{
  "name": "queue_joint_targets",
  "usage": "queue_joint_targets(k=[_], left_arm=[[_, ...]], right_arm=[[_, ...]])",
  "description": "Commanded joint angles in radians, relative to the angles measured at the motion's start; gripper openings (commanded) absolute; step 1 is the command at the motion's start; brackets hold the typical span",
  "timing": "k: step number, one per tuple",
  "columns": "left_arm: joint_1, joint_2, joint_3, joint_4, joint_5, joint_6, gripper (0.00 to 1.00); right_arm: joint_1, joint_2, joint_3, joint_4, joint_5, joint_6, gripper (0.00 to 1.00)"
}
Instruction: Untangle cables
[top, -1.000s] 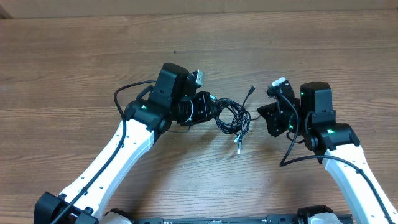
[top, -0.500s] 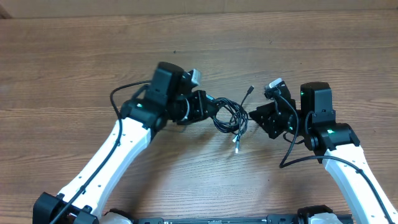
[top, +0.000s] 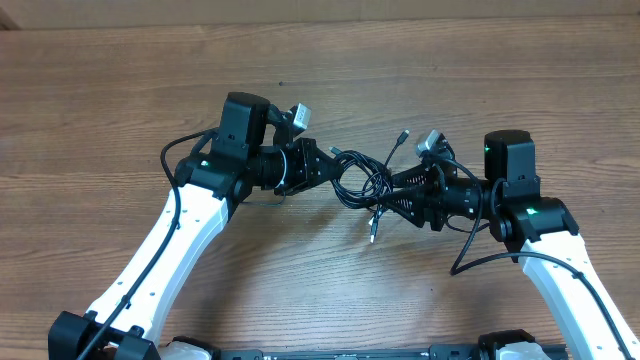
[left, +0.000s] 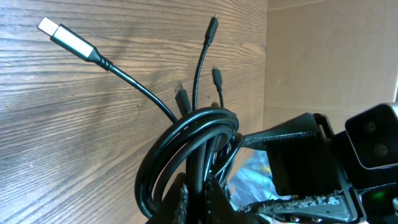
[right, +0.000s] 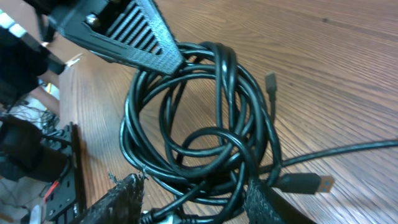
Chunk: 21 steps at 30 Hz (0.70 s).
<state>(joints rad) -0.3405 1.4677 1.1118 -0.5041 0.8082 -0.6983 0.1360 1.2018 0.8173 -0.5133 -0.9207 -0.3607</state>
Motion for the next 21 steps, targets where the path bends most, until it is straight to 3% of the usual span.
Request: queue_joint_targets(k=[1, 21], left_arm=[[-0.008, -0.034, 0.017, 0.008, 0.084, 0.034, 0.04], [-0.006, -0.034, 0.017, -0.019, 0.149, 0.138, 0.04]], right_arm=[[-0.004, 0.0, 0.013, 0.011, -0.05, -0.018, 0.55], [-0.004, 0.001, 0.013, 0.015, 0.083, -0.019, 0.55]])
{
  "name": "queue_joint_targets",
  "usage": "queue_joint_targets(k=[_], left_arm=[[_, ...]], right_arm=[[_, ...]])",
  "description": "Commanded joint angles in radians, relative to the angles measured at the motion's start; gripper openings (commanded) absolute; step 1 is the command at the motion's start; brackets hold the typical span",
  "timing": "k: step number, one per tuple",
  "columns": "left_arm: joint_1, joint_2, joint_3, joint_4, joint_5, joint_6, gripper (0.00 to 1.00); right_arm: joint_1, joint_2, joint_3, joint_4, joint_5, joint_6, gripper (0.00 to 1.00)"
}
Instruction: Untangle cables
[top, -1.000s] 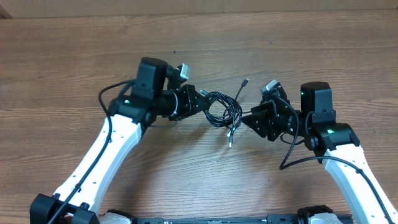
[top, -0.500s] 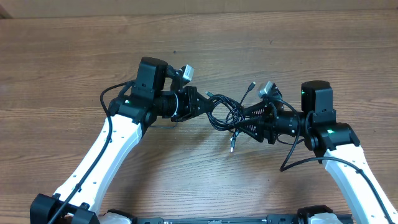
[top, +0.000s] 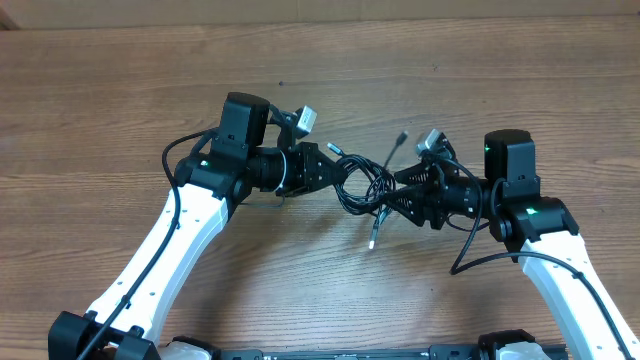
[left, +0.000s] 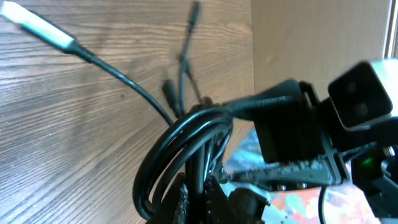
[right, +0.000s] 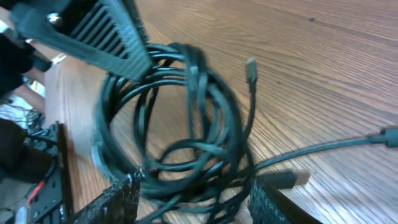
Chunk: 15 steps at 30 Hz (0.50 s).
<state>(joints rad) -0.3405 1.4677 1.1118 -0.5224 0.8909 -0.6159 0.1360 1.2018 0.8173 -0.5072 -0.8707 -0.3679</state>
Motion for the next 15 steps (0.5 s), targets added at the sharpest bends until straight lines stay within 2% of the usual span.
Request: queue_joint_targets(k=[1, 7, 9, 11, 12, 14, 15], left_arm=[[-0.006, -0.034, 0.017, -0.002, 0.06, 0.056, 0.04], [-0.006, -0.034, 0.017, 0.0, 0.098, 0.055, 0.04], [-0.006, -0.034, 0.017, 0.0, 0.106, 0.055, 0.04], [-0.006, -0.034, 0.017, 0.0, 0.105, 0.055, 0.04], [-0.006, -0.034, 0.017, 0.0, 0.105, 0.055, 0.04], [-0.006, -0.034, 0.017, 0.004, 0.105, 0.055, 0.04], [-0.006, -0.034, 0.017, 0.005, 0.105, 0.055, 0.04]], right_arm=[[-0.004, 0.001, 0.013, 0.01, 0.033, -0.012, 0.55], [-0.004, 0.001, 0.013, 0.009, 0.033, -0.031, 0.54], [-0.004, 0.001, 0.013, 0.01, 0.033, -0.031, 0.5], [-0.004, 0.001, 0.013, 0.009, 0.032, -0.031, 0.32], [-0.004, 0.001, 0.013, 0.009, 0.032, -0.031, 0.18], [-0.004, 0.001, 0.013, 0.008, 0.028, -0.03, 0.06], [-0.004, 0.001, 0.013, 0.008, 0.023, -0.031, 0.04]])
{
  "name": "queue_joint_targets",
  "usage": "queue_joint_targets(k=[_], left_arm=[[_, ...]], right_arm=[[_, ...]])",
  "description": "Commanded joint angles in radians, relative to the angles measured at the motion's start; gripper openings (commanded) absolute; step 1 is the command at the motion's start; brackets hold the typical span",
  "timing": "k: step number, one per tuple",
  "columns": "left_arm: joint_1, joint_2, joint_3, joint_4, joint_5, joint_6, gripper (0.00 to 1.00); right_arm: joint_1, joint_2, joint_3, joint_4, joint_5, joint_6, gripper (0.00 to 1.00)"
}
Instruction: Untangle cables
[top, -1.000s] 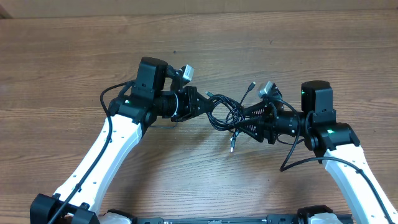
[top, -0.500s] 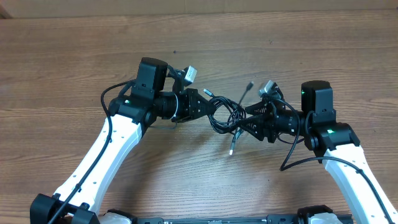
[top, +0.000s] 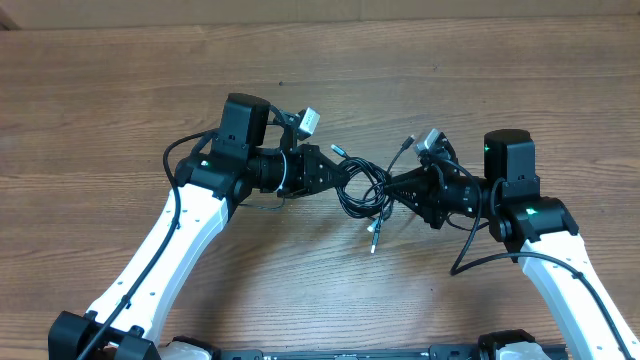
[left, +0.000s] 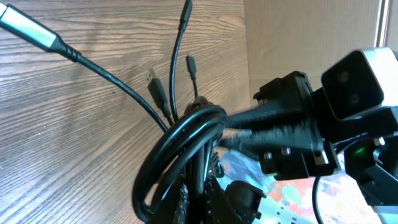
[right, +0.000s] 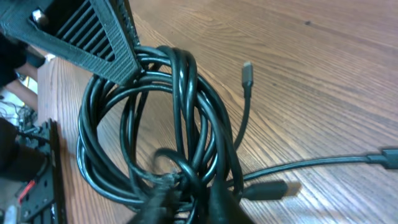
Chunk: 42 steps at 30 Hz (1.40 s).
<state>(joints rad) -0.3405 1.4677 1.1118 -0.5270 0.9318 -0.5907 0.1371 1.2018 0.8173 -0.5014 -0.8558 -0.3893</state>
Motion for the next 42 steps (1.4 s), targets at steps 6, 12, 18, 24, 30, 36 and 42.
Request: queue_joint_targets(k=[6, 12, 18, 24, 30, 36, 42], left_arm=[[-0.006, -0.034, 0.017, 0.016, 0.064, 0.026, 0.04], [-0.006, -0.034, 0.017, 0.041, 0.073, -0.013, 0.04], [-0.006, -0.034, 0.017, 0.072, 0.082, -0.045, 0.04], [-0.006, -0.034, 0.017, 0.087, 0.081, -0.045, 0.04], [-0.006, -0.034, 0.017, 0.088, 0.075, -0.044, 0.04], [-0.006, -0.034, 0.017, 0.074, 0.03, -0.037, 0.04], [-0.006, -0.034, 0.017, 0.068, 0.029, -0.033, 0.04]], right_arm=[[-0.005, 0.001, 0.013, 0.002, -0.036, -0.009, 0.04], [-0.005, 0.001, 0.013, -0.004, -0.036, -0.01, 0.13], [-0.005, 0.001, 0.013, -0.01, -0.036, -0.009, 0.17], [-0.005, 0.001, 0.013, -0.027, -0.038, -0.009, 0.04], [-0.005, 0.001, 0.013, -0.027, -0.034, -0.003, 0.04], [-0.006, 0.001, 0.013, -0.024, 0.247, 0.155, 0.04], [-0.006, 0.001, 0.013, -0.023, 0.397, 0.211, 0.04]])
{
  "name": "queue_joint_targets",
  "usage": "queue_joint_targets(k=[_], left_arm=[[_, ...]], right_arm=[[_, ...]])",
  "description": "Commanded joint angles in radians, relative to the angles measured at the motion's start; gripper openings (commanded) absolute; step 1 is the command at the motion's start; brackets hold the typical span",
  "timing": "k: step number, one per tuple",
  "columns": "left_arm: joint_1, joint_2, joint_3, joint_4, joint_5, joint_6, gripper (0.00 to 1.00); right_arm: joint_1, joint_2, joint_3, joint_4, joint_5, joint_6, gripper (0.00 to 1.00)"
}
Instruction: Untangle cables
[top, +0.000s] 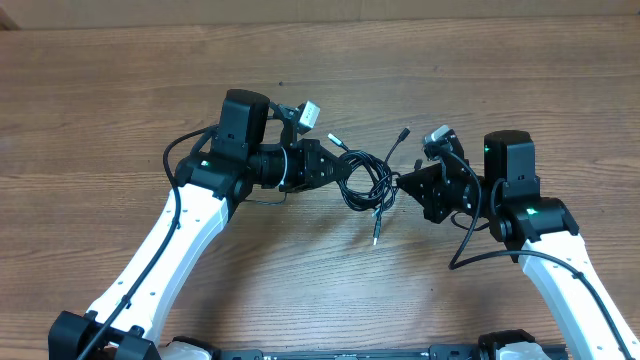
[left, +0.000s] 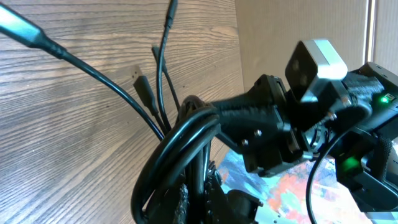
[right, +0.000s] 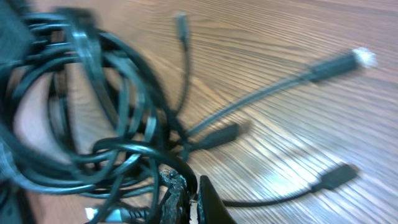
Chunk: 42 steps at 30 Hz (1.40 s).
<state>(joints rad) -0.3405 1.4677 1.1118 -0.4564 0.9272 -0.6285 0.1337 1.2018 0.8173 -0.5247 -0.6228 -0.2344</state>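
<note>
A tangled bundle of black cables hangs between the two arms above the wooden table. My left gripper is shut on the bundle's left side; in the left wrist view the thick coil rises out of its fingers. My right gripper is shut on a thin black loop at the bundle's right side, fingers pressed together. Loose plug ends stick out: one points up, one hangs down, and a silver-tipped one shows in the right wrist view.
The wooden table stretches all round the arms. A cardboard wall runs along the far edge. The arms' base rail lies at the near edge.
My right gripper has turned at the wrist and sits slightly further right, still shut on a cable loop. The bundle has shifted with it and its loose ends are more spread out. The left gripper holds on.
My left gripper held the bundle throughout. The right gripper first stood open around the coil's right side, and was still open 1.9 s ago. By 1.4 s ago it was shut on strands. Now it grips a thin loop, turned and slightly further right.
</note>
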Motion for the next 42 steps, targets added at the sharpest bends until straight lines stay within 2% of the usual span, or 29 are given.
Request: queue_joint_targets(k=[1, 9, 12, 16, 17, 18, 20, 24, 30, 37, 42], left_arm=[[-0.006, -0.034, 0.017, -0.003, 0.034, 0.005, 0.04], [-0.007, -0.034, 0.017, -0.003, 0.034, 0.005, 0.04], [-0.007, -0.034, 0.017, -0.003, 0.027, 0.01, 0.04], [-0.006, -0.034, 0.017, -0.016, -0.019, 0.043, 0.05], [-0.005, -0.034, 0.017, -0.019, -0.021, 0.043, 0.04], [-0.001, -0.034, 0.017, -0.019, -0.02, 0.045, 0.04], [0.005, -0.034, 0.017, -0.019, -0.018, 0.045, 0.04], [0.02, -0.034, 0.017, -0.018, 0.008, 0.045, 0.04], [0.034, -0.034, 0.017, -0.011, 0.063, 0.04, 0.04], [0.034, -0.034, 0.017, -0.005, 0.073, 0.014, 0.04], [0.034, -0.034, 0.017, 0.074, 0.176, -0.008, 0.04]], right_arm=[[-0.002, 0.001, 0.013, 0.0, 0.181, 0.056, 0.04], [-0.003, 0.001, 0.013, 0.012, 0.315, 0.131, 0.04], [-0.003, 0.001, 0.013, 0.012, 0.279, 0.13, 0.04], [-0.003, 0.001, 0.013, 0.037, 0.122, 0.13, 0.05], [-0.003, 0.001, 0.013, 0.046, 0.073, 0.13, 0.11], [-0.003, 0.001, 0.013, 0.06, 0.011, 0.13, 0.27], [-0.003, 0.001, 0.013, 0.073, -0.034, 0.129, 0.4], [-0.003, 0.001, 0.013, 0.094, -0.098, 0.13, 0.56], [-0.003, 0.001, 0.013, 0.109, -0.183, 0.129, 0.64], [-0.003, 0.001, 0.013, 0.109, -0.29, 0.052, 0.64], [-0.003, 0.001, 0.013, 0.109, -0.299, 0.042, 0.63]])
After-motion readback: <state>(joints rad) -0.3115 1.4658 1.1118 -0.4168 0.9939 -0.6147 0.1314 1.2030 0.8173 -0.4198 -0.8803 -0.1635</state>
